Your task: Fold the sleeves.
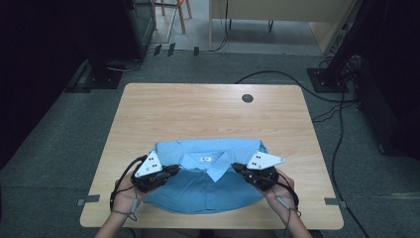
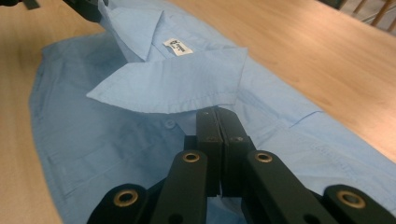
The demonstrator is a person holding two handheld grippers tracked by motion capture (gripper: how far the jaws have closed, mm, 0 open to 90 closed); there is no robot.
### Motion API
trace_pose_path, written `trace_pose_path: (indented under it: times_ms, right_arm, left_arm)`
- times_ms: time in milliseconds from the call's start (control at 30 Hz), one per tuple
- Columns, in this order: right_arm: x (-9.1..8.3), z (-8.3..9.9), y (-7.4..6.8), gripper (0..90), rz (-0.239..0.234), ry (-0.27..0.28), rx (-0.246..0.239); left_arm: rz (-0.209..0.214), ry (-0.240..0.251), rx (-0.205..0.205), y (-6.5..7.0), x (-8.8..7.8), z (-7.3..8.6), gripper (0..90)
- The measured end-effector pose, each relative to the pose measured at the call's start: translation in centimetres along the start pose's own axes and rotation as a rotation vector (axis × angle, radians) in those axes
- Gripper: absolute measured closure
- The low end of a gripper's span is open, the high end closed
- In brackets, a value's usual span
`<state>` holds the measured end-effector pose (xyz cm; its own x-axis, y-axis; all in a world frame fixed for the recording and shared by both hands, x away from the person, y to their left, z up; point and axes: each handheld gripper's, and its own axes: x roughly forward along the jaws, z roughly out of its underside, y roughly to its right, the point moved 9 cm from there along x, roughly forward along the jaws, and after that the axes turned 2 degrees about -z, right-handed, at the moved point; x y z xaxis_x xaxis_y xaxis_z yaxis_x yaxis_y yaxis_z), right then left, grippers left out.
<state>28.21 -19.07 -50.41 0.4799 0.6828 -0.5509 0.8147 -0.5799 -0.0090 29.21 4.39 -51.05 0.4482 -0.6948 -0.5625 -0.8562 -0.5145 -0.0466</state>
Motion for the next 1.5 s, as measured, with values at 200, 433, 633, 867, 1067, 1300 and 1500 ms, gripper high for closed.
trace_pose_path:
  times_ms: [200,433,633,867,1067,1300,1500]
  right_arm:
    - [0.0,0.4,-0.4,89.1,-0.020,-0.005,0.019]
    - [-0.2,1.5,-0.5,88.9,-0.048,-0.011,0.057]
    - [0.9,3.1,-1.0,88.9,-0.099,-0.071,0.079]
    - [0.7,3.8,-1.4,88.9,-0.153,-0.092,0.105]
    - [0.7,4.3,-1.8,88.4,-0.176,-0.119,0.107]
    - [0.7,4.8,-1.8,87.4,-0.211,-0.129,0.137]
    - [0.7,4.6,-1.9,84.6,-0.227,-0.123,0.144]
  left_arm:
    - [0.043,-0.007,-0.046,0.7,0.0,0.7,85.1]
    - [0.072,-0.028,-0.069,1.4,0.2,1.8,85.0]
    - [0.104,-0.086,-0.083,2.2,1.3,3.3,84.8]
    - [0.135,-0.094,-0.120,3.0,0.9,4.1,84.3]
    - [0.149,-0.143,-0.133,3.1,1.3,5.5,83.0]
    - [0.167,-0.148,-0.145,3.3,1.2,5.8,83.0]
    - [0.149,-0.126,-0.160,2.3,0.6,5.4,79.7]
